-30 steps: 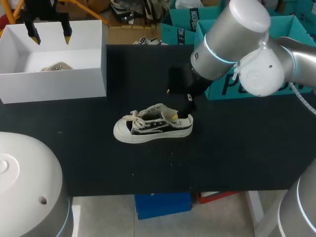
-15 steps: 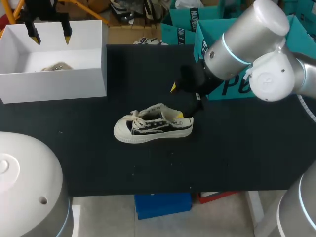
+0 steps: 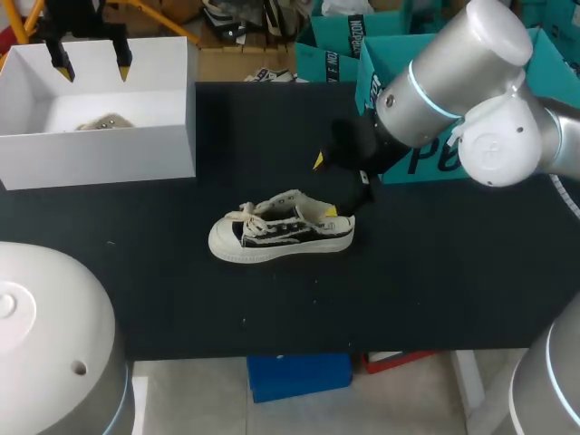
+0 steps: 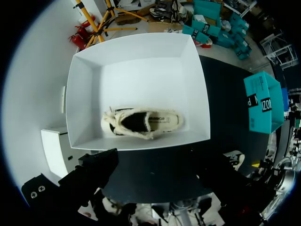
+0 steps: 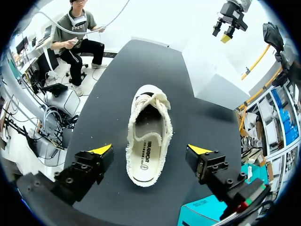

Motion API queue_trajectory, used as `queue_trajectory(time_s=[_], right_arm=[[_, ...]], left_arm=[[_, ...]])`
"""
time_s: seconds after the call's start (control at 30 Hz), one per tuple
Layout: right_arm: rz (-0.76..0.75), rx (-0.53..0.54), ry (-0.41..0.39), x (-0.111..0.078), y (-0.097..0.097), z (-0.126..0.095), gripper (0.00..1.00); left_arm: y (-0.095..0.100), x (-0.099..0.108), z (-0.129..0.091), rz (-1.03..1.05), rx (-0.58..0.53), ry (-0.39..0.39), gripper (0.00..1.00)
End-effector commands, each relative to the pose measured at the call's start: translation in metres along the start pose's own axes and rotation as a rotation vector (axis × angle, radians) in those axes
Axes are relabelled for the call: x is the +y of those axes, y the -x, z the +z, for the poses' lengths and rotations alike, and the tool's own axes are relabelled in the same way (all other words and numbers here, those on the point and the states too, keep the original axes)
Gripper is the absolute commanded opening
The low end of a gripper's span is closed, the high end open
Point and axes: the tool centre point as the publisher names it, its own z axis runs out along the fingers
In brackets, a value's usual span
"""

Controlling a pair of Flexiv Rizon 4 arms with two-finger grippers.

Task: Take the shoe out of the shoebox, open the shoe tongue, remove and reinsert the insole, then place the shoe into the shoebox

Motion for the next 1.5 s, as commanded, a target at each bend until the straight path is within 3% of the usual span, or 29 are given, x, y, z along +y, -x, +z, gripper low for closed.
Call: queue_trajectory(time_s=[0.03, 0.43, 0.6, 1.1, 1.5], right_arm=[[0.000, -0.001, 0.000, 0.000, 0.000, 0.002, 1.00], [0.000, -0.001, 0.000, 0.000, 0.000, 0.002, 1.00], [0.017, -0.004, 0.095, -0.008, -0.005, 0.005, 1.00], [0.091, -0.029, 0.244, -0.052, 0.001, 0.031, 1.00], [0.116, -0.025, 0.355, -0.067, 0.001, 0.057, 1.00]], left_arm=[[0.000, 0.000, -0.001, -0.001, -0.001, 0.002, 1.00], [0.000, 0.000, -0.001, -0.001, -0.001, 0.002, 1.00], [0.000, 0.000, -0.001, -0.001, -0.001, 0.002, 1.00], [0.000, 0.000, -0.001, -0.001, -0.001, 0.002, 1.00], [0.000, 0.000, -0.001, -0.001, -0.001, 0.002, 1.00]])
